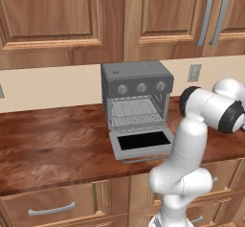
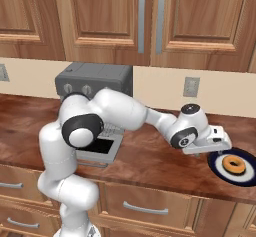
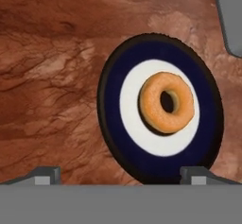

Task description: Pick up the bagel from the plate, place it on the toaster oven rack, close the door, and set the timer.

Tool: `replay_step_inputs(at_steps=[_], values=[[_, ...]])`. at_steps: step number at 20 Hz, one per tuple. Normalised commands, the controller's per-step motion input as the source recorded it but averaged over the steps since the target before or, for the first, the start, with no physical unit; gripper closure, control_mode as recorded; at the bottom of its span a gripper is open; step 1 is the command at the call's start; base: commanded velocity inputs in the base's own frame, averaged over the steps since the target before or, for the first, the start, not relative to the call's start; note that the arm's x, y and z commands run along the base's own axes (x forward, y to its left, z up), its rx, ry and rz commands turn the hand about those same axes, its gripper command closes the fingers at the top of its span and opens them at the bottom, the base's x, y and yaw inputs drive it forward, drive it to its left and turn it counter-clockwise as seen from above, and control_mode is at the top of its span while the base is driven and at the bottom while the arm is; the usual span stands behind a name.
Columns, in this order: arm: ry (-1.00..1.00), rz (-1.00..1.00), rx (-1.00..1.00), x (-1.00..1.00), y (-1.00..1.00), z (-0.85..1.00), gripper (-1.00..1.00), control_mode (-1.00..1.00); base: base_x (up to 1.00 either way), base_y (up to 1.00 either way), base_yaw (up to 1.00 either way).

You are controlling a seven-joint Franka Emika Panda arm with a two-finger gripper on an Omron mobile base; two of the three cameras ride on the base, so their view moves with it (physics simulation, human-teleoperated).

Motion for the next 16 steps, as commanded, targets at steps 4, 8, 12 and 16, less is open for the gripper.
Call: replay_step_inputs(at_steps=[4,8,12,16], values=[[0.00,0.00,-0.02,0.19,-0.08,0.00,-1.00,-1.00,0.00,0.00,0.00],[0.00,0.00,0.00,0.16,-0.20,0.00,-1.00,-1.00,0.00,0.00,0.00],[0.00,0.00,0.00,0.13,-0.23,0.00,-1.00,-1.00,0.00,0.00,0.00],[0.00,0.00,0.00,0.09,-0.31,-0.01,-1.00,-1.00,0.00,0.00,0.00]])
